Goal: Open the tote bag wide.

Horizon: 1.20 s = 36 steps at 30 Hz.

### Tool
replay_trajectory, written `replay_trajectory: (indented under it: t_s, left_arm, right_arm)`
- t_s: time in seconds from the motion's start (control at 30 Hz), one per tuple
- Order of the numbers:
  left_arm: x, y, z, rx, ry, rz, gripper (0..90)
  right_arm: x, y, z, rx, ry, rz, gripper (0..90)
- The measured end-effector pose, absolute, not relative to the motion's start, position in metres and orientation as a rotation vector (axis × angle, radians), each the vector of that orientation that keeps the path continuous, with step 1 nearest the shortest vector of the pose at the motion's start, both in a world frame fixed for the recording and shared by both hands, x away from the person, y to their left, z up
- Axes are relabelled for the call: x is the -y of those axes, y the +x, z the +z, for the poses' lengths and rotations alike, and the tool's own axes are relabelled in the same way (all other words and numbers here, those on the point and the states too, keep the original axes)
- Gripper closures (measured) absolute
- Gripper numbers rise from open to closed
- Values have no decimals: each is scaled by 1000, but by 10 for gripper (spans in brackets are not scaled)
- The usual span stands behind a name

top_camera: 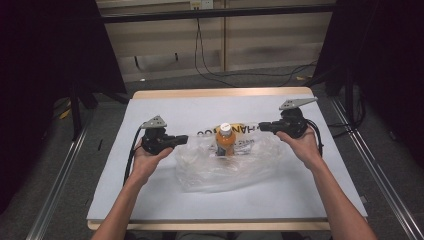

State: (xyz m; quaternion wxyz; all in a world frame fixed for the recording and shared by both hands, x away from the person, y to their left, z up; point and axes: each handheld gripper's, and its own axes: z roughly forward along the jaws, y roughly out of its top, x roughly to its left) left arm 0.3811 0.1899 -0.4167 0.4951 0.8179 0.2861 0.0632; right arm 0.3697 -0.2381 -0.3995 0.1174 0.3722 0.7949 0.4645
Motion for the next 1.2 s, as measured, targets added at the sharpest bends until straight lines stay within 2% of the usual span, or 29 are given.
replay_trajectory:
  t_s: [0.77,0.8,0.93,1.03,1.1,1.2]
  left_arm:
    - [-211,326,-403,-621,1942,222,895]
    - [-213,323,-403,-631,1937,231,849]
    - [-219,313,-402,-625,1903,247,811]
    - [-223,306,-403,-638,1892,301,634]
    - [-224,302,-404,-658,1876,304,552]
    - [-226,298,-405,-681,1866,340,381]
  right_arm:
    - [260,295,-393,-2154,1080,1416,900]
    - [261,292,-394,-2144,1078,1423,858]
    - [267,278,-396,-2115,1088,1460,744]
    - [269,270,-397,-2095,1099,1447,525]
    - [270,265,-397,-2075,1098,1449,415]
    - [272,258,-397,-2039,1101,1452,284]
